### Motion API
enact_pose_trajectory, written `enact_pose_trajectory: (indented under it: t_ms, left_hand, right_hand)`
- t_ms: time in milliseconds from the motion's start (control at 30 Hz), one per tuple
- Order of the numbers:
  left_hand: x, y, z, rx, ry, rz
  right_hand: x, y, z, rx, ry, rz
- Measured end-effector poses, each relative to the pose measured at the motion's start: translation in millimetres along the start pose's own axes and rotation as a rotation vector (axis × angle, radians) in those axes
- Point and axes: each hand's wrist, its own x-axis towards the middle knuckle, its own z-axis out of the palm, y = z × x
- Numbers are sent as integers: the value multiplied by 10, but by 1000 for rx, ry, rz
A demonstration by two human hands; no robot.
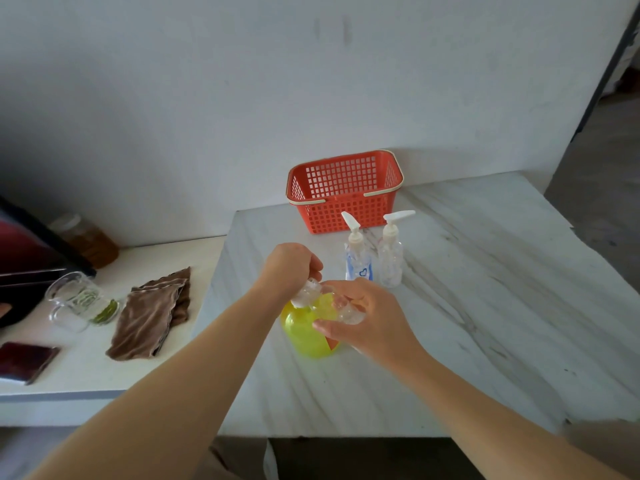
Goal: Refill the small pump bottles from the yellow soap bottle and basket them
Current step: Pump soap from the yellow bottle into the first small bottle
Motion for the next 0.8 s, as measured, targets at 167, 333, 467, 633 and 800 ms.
enact_pose_trajectory:
  t_ms: [167, 333, 467, 633, 800]
  left_hand:
    - [-40, 66, -32, -3, -38, -5]
    - [-59, 113, -58, -22, -55, -44]
    - [8, 23, -40, -19, -55, 18]
    - [28, -15, -2, -43, -37, 14]
    - [-13, 13, -17, -27, -59, 23]
  right_hand:
    - [28, -71, -10, -24, -1, -21]
    - [54, -79, -7, -26, -5, -25]
    - [44, -58, -18, -33, -3, -14]
    - [22, -35, -9, -34, 6, 10]
    - [24, -48, -15, -42, 7, 11]
